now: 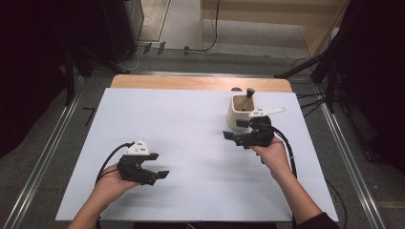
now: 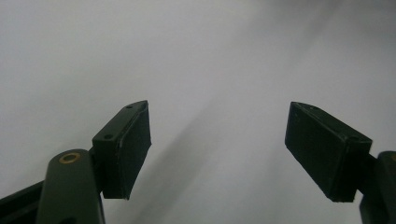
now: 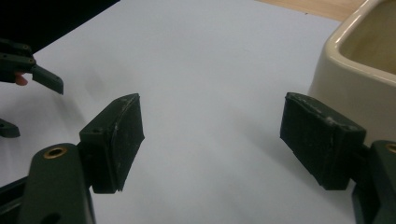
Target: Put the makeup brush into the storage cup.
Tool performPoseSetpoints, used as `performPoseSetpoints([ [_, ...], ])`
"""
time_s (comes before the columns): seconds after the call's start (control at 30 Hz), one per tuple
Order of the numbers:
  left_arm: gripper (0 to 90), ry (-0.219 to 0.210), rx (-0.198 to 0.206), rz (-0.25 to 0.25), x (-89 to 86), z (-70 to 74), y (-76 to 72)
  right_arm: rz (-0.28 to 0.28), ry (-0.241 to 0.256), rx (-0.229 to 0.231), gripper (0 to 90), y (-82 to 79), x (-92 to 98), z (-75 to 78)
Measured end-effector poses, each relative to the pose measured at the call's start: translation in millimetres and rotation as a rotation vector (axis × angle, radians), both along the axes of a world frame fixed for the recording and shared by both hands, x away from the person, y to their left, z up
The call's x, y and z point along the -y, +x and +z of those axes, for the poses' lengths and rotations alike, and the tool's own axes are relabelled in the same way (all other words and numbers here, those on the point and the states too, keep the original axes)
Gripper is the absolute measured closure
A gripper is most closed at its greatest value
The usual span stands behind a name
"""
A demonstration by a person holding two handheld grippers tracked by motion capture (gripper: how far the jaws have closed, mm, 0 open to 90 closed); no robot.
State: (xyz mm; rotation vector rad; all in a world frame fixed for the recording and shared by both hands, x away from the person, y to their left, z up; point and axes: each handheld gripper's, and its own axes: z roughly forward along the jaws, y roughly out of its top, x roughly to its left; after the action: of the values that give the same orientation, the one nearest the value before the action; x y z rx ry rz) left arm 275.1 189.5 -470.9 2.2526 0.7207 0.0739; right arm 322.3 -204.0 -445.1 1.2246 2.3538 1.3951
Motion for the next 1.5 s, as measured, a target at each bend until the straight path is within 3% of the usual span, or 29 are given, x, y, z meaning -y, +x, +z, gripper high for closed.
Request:
performPoseSetpoints([
  [0.17, 23.4, -0.003, 0.002, 0.0, -0.2, 0.4, -0.1, 0.052, 0.012, -0.017, 21.4, -3.8, -5.2, -0.7],
  [0.43, 23.3, -0.007, 0.004, -0.001, -0.6, 0.7, -0.2, 0.099, 0.005, -0.001, 20.8, -15.0, -12.1, -6.0],
  [1.5, 23.1, -0.021, 0.007, -0.012, -1.0, 1.8, -1.3, 0.179, -0.062, -0.013, 20.6, -45.2, -2.5, -23.8],
])
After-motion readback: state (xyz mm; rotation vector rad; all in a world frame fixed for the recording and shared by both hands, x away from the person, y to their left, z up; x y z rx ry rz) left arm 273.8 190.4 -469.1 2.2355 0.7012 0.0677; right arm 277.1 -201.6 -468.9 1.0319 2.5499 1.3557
